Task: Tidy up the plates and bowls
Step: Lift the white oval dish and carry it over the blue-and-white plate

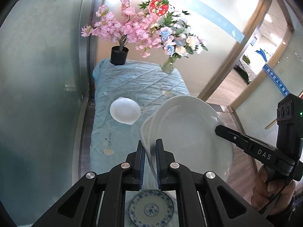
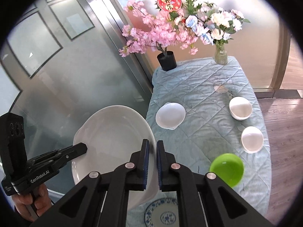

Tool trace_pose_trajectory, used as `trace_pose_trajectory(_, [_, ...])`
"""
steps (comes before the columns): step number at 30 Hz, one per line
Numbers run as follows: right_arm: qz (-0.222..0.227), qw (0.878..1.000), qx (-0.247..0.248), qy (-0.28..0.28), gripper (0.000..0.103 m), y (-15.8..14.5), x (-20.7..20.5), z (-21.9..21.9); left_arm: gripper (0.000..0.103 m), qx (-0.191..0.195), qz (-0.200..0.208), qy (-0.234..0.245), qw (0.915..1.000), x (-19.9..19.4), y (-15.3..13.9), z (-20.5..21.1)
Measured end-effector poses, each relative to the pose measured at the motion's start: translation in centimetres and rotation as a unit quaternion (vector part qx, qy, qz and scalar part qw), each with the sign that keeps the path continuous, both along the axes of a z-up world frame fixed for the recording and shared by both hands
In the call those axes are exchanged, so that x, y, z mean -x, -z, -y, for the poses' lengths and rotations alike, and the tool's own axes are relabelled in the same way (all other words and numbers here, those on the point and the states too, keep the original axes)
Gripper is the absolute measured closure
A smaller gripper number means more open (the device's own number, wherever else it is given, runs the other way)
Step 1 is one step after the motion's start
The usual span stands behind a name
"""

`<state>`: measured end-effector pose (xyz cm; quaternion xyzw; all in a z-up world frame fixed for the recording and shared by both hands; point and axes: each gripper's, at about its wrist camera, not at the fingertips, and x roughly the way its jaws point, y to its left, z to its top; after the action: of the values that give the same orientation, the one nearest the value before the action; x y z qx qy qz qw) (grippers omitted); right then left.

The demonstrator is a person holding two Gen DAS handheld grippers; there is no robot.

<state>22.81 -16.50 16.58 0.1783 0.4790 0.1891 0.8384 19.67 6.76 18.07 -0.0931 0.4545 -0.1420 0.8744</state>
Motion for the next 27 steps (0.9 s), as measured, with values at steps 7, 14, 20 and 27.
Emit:
trace_pose_trajectory(7, [-0.008, 1.000, -0.002, 0.002, 0.096, 0.0, 5.1, 1.1, 0.097, -0.008, -0.007, 0.000, 0.9999, 5.8, 0.5, 0.8])
trace_pose_trajectory(14, [-0.030, 1.000, -0.005, 0.005, 0.096, 2.0, 9.4, 1.6, 0.097, -0.013, -0.033, 0.004, 0.9994, 10.1, 3.5, 1.4])
trace_pose_trajectory(20, [-0.075, 0.997, -0.005, 0.003, 0.096, 6.2, 12.0, 1.7, 0.097, -0.017, -0.076, 0.010, 0.9969, 12.2, 8.3, 1.8])
trace_pose_trajectory(27, [-0.121, 0.993, -0.010, 0.009, 0.096, 11.5, 13.9, 1.7, 0.097, -0.020, -0.123, 0.014, 0.9920, 13.0, 14.5, 2.1])
